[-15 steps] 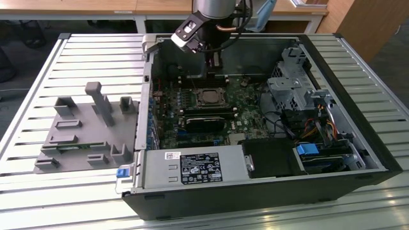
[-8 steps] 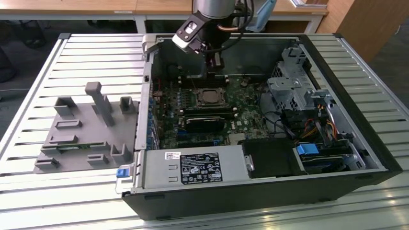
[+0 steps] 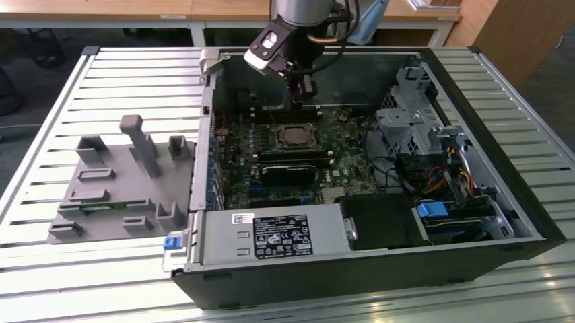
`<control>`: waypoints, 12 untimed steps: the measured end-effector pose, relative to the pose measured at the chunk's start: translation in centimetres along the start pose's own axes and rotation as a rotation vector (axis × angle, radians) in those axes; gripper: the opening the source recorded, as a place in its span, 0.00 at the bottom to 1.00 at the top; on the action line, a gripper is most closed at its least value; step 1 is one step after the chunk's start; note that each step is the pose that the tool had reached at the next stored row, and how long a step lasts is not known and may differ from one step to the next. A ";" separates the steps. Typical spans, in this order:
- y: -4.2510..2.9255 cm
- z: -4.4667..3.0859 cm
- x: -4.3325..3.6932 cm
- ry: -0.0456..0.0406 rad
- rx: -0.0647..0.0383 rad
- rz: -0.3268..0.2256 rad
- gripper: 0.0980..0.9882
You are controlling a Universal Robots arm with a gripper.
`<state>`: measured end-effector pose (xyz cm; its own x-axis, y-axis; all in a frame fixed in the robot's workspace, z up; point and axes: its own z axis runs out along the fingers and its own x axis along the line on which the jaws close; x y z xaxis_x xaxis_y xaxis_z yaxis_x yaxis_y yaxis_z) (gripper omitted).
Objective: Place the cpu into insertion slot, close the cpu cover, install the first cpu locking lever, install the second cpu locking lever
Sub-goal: 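Install the first cpu locking lever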
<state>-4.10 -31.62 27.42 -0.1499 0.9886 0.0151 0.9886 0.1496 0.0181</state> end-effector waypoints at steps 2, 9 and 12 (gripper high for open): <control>0.00 0.00 0.00 0.0002 0.000 -0.014 0.01; 0.00 0.00 0.01 0.0010 0.001 -0.060 0.01; 0.00 0.00 0.01 0.0014 0.001 -0.078 0.01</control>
<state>-4.10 -31.61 27.42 -0.2266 0.9739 0.0151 0.9739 0.2263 0.0181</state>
